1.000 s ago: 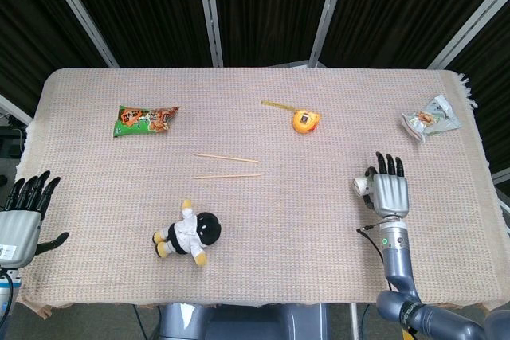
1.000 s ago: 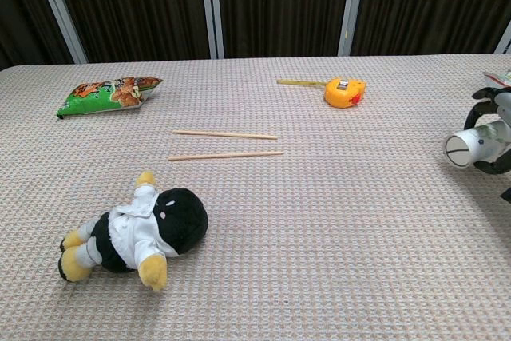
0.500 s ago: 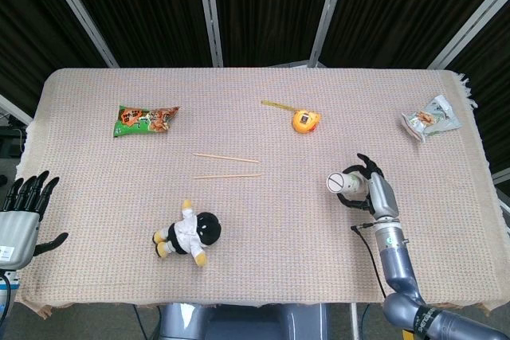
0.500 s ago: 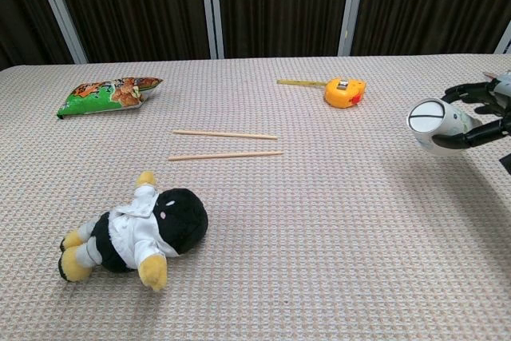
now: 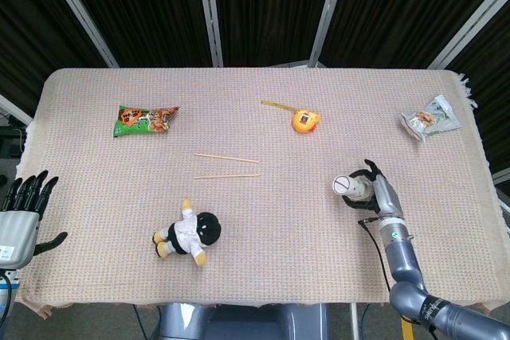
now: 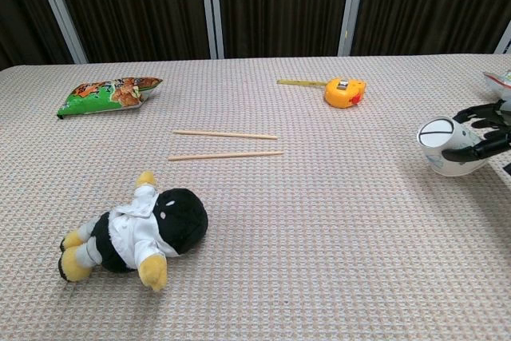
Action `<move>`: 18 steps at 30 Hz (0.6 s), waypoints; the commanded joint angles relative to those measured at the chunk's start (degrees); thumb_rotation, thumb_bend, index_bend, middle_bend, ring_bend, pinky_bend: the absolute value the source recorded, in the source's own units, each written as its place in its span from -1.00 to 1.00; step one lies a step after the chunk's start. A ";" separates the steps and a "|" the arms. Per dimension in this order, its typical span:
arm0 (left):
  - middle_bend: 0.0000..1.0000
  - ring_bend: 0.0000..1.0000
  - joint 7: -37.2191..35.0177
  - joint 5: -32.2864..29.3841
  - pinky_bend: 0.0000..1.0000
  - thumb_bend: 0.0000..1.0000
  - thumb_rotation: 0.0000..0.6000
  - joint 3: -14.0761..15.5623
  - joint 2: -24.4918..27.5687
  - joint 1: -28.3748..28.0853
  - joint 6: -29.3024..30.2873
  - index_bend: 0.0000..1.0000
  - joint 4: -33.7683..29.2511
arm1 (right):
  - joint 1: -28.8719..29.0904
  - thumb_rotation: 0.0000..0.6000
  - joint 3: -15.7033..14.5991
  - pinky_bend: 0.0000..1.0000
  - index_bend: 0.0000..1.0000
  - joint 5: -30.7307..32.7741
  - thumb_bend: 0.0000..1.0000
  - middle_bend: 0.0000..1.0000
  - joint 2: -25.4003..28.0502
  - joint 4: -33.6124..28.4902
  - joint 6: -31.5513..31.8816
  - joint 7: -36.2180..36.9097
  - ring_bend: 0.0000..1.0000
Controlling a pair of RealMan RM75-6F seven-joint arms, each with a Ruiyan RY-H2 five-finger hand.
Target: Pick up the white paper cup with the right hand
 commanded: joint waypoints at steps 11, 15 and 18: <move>-1.00 -1.00 0.49 -0.12 -1.00 -0.95 1.00 0.08 0.11 0.05 -0.11 -1.00 -0.28 | -0.25 1.00 -1.18 -1.00 -0.47 2.15 -0.62 -1.00 0.24 1.52 0.40 -1.67 -1.00; -1.00 -1.00 0.30 -0.22 -1.00 -0.95 1.00 0.06 0.26 0.12 -0.05 -1.00 -0.46 | -1.20 1.00 -1.70 -1.00 -0.75 0.97 -0.62 -1.00 1.41 0.56 1.29 -1.39 -1.00; -1.00 -1.00 0.01 -0.19 -1.00 -0.95 1.00 0.01 0.42 0.15 0.06 -1.00 -0.53 | -2.72 1.00 -2.34 -1.00 -0.89 -1.07 -0.62 -1.00 3.18 -1.18 2.47 -0.44 -1.00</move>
